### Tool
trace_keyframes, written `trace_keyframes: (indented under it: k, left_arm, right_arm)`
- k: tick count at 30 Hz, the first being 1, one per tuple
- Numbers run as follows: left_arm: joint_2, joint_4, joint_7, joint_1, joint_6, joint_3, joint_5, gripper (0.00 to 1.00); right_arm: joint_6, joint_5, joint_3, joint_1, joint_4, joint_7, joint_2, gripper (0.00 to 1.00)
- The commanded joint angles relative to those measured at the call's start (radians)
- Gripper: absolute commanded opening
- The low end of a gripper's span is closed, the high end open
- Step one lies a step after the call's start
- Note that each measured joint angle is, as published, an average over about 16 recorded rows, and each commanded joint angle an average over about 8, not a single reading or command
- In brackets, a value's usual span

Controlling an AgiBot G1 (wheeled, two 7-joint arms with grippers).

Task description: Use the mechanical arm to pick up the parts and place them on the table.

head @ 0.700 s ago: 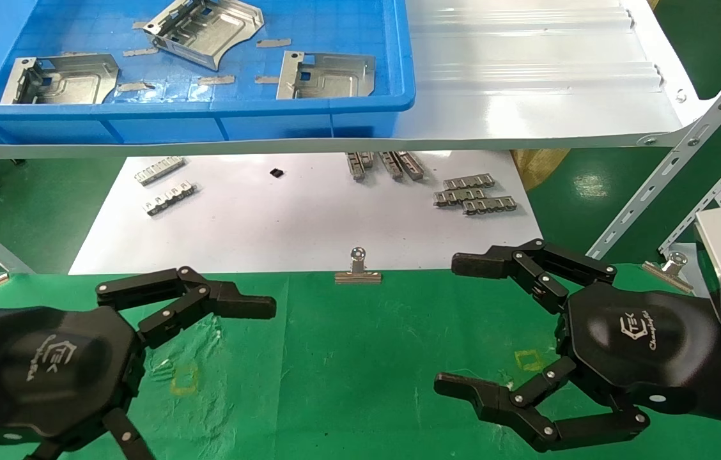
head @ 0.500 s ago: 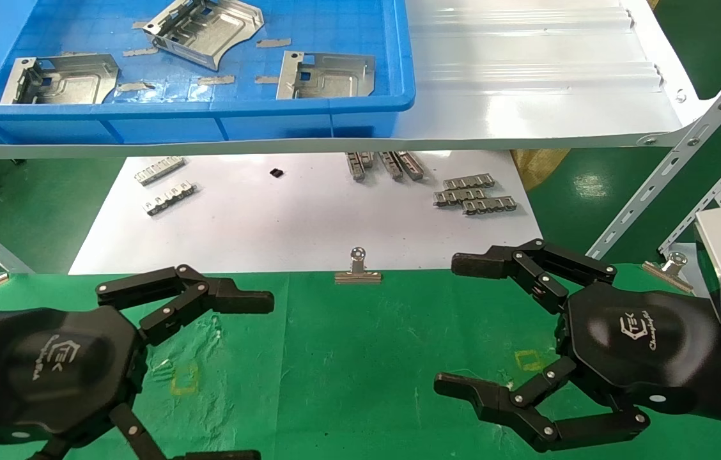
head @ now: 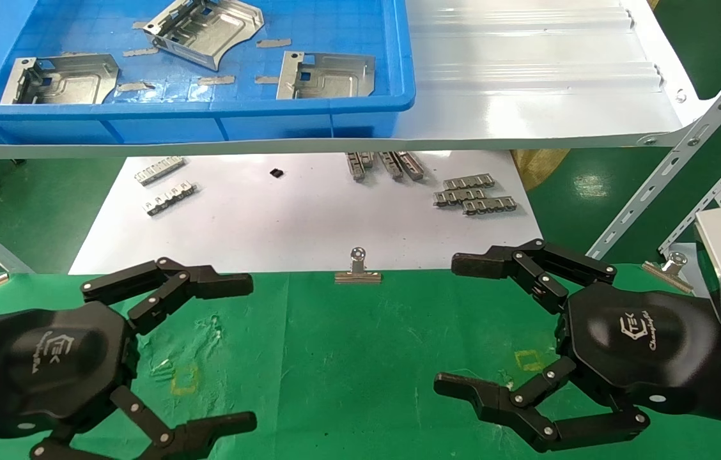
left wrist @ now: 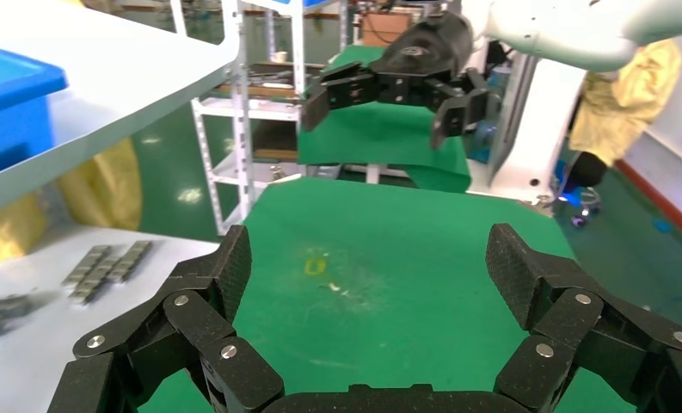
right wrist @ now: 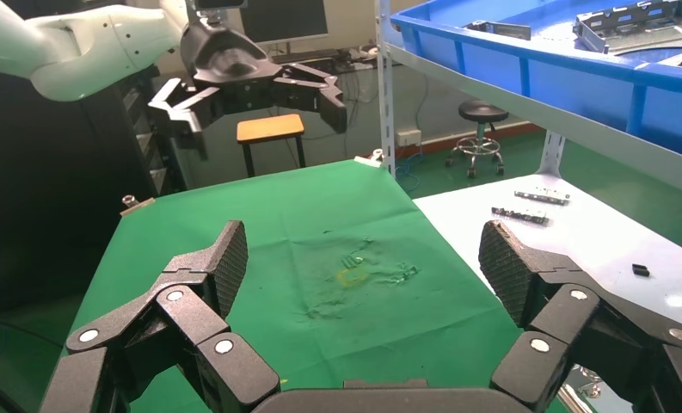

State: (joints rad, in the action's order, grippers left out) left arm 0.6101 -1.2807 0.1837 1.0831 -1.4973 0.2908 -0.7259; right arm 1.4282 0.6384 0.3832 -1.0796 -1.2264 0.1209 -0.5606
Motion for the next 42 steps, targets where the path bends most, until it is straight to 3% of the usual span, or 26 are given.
trace_keyframes:
  k: [1,42]
  left_arm:
    - [0.003,-0.009,0.007,-0.025,0.005,-0.036,-0.014,1.00]
    - [0.001,-0.003,0.004,-0.008,0.002,-0.010,-0.004,1.00]
  right_arm:
    - [0.000,0.000,0.000,0.000,0.000,0.000,0.000,1.00]
    - [0.000,0.000,0.000,0.000,0.000,0.000,0.000,1.00]
